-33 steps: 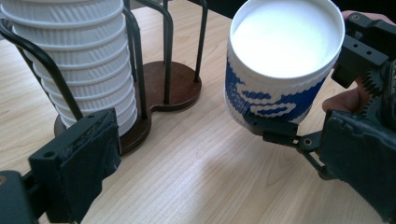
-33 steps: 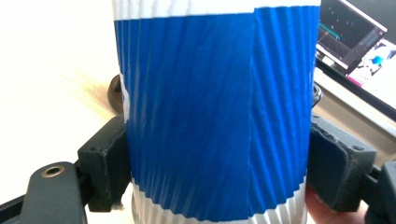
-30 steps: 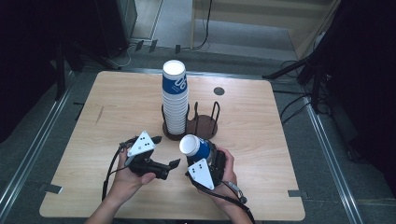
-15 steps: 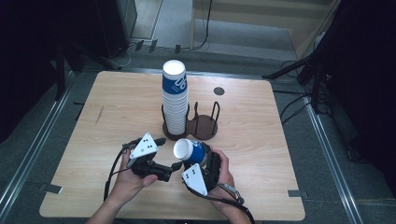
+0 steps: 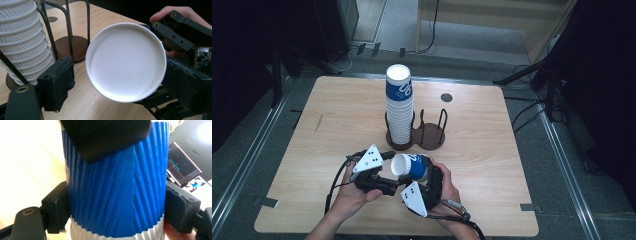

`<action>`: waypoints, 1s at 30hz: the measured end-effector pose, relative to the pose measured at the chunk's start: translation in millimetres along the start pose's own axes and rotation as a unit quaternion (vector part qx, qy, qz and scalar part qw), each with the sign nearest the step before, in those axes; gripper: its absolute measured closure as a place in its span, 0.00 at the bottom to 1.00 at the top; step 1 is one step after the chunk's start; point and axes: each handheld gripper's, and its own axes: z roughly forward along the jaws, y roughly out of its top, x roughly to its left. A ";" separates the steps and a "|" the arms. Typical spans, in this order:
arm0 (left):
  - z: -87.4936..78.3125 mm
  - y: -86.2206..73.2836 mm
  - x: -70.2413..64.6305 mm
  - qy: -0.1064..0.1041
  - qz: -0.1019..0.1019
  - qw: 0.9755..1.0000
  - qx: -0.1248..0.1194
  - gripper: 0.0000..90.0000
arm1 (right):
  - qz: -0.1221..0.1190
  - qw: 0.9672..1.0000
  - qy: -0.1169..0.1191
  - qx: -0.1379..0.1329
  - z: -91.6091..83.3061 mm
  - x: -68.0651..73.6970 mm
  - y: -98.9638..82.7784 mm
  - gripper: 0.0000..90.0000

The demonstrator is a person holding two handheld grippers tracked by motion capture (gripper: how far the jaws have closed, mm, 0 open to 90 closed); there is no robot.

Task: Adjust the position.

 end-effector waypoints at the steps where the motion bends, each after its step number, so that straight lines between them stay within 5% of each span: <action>1: 0.0 -0.1 -0.1 -0.002 0.001 1.000 -0.001 0.16 | -0.002 1.000 0.002 -0.001 -0.2 0.4 0.2 0.20; 10: 1.3 -0.5 -2.4 -0.019 0.005 1.000 0.001 0.18 | -0.017 1.000 0.007 -0.006 -0.9 4.5 0.8 0.20; 30: 0.1 0.1 -2.5 -0.020 0.001 1.000 0.003 0.30 | -0.026 1.000 0.008 -0.008 -0.9 3.6 -0.5 0.20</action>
